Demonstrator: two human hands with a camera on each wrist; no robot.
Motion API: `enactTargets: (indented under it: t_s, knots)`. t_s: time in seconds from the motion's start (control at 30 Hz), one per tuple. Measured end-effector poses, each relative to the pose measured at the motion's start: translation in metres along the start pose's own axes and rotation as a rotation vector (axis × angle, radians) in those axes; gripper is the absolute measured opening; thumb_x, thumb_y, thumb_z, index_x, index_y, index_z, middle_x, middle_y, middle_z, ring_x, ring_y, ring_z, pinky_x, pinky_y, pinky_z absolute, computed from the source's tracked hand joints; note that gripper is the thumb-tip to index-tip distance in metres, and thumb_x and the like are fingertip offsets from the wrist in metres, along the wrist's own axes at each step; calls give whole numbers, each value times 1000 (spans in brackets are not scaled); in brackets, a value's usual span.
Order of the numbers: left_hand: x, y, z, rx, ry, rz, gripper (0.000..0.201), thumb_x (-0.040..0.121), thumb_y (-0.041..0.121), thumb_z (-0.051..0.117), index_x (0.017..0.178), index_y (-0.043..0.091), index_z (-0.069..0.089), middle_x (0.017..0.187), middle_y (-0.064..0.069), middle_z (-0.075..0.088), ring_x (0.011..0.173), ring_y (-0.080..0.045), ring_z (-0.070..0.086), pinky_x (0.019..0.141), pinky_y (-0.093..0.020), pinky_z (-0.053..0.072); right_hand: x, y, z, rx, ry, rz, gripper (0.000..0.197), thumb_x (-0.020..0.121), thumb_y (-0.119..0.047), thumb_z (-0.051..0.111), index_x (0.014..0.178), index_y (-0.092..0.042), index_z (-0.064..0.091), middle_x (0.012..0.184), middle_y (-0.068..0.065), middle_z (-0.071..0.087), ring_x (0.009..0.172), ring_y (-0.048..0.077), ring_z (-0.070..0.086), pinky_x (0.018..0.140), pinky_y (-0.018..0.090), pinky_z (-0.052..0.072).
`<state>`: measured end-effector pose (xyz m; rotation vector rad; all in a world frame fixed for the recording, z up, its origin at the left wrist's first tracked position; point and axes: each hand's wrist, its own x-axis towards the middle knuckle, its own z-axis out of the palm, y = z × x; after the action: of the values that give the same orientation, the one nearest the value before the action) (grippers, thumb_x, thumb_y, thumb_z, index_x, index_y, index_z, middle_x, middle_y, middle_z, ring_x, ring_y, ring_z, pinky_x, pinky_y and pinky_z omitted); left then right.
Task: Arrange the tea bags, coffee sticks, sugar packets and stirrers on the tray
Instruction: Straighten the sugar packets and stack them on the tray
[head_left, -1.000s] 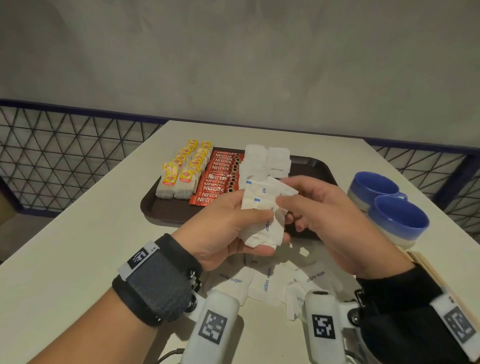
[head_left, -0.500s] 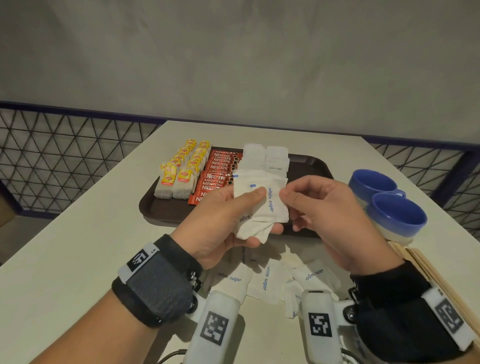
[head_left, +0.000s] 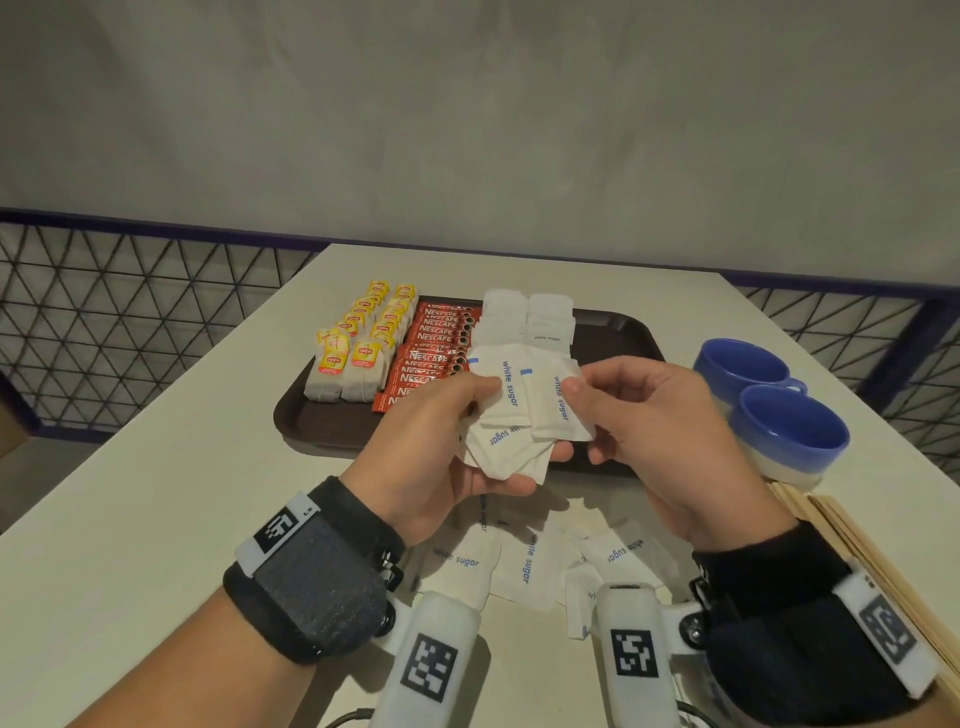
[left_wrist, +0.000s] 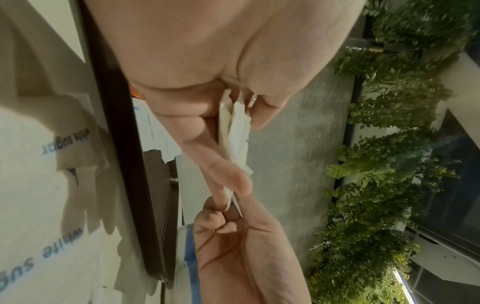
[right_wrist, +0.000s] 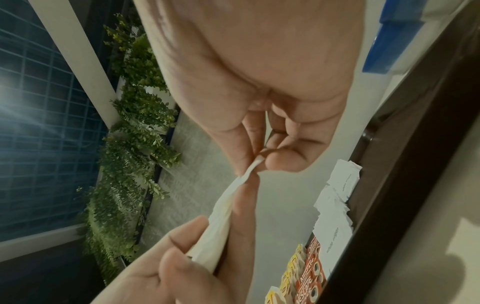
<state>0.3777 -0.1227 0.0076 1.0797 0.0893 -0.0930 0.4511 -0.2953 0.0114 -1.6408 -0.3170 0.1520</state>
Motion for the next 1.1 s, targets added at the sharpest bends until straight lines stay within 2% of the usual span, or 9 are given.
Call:
enactTargets:
  t_s: [0.17, 0.3, 0.37, 0.47, 0.63, 0.7, 0.83, 0.97, 1.1]
  knots:
    - [3, -3, -3, 148, 48, 86, 26, 103, 15, 55, 127, 11, 63, 112, -13, 76, 97, -30, 76, 47, -23, 55, -2, -6, -4, 127, 0, 3, 10, 91, -15, 73, 98, -9, 76, 101, 21, 74, 76, 27, 58, 54, 26, 51]
    - [6, -4, -3, 158, 128, 153, 26, 96, 12, 65, 122, 14, 68, 109, -13, 77, 80, -24, 76, 42, -21, 49, -2, -2, 0, 149, -56, 14, 13, 90, -12, 74, 101, -6, 76, 102, 28, 71, 75, 27, 56, 53, 28, 48]
    - [6, -4, -3, 168, 153, 173, 27, 93, 13, 68, 120, 16, 69, 107, -10, 78, 74, -20, 75, 40, -21, 47, -1, -1, 1, 140, -84, 28, 15, 90, -14, 74, 103, -7, 77, 102, 26, 72, 75, 25, 56, 53, 27, 47]
    - [5, -4, -2, 203, 142, 172, 30, 92, 16, 70, 122, 16, 69, 105, -10, 78, 79, -23, 75, 39, -21, 44, -1, 0, 0, 117, -119, 53, 14, 91, -17, 73, 101, -9, 79, 101, 23, 74, 77, 27, 56, 54, 28, 48]
    - [4, -4, 0, 215, 119, 153, 32, 92, 29, 69, 121, 15, 70, 105, -14, 77, 81, -25, 74, 39, -21, 44, -1, -1, 0, 71, -115, 53, 18, 89, -22, 76, 92, -5, 76, 102, 35, 66, 73, 32, 48, 56, 34, 45]
    - [5, -4, -1, 229, 123, 166, 32, 90, 25, 72, 120, 16, 70, 107, -12, 77, 80, -24, 73, 39, -22, 44, -1, -1, 0, 71, -116, 51, 22, 88, -24, 77, 92, -3, 75, 102, 37, 64, 73, 33, 49, 54, 33, 45]
    - [6, -5, -3, 234, 141, 167, 33, 88, 17, 74, 121, 18, 71, 110, -11, 77, 82, -25, 71, 40, -23, 44, -1, -1, 0, 80, -127, 62, 26, 87, -28, 76, 95, -3, 74, 105, 30, 68, 77, 33, 53, 53, 32, 46]
    - [7, -7, -2, 195, 141, 160, 31, 90, 16, 72, 121, 16, 70, 108, -14, 76, 76, -23, 70, 39, -23, 44, -1, -1, 0, 63, -138, 74, 20, 89, -25, 76, 93, -6, 75, 105, 28, 69, 76, 31, 55, 55, 32, 48]
    - [8, -8, -2, 196, 145, 163, 29, 90, 18, 72, 119, 17, 71, 107, -14, 77, 72, -21, 71, 40, -23, 46, -1, 0, 0, 51, -127, 66, 17, 91, -21, 75, 92, -4, 73, 101, 31, 67, 74, 31, 55, 54, 31, 48]
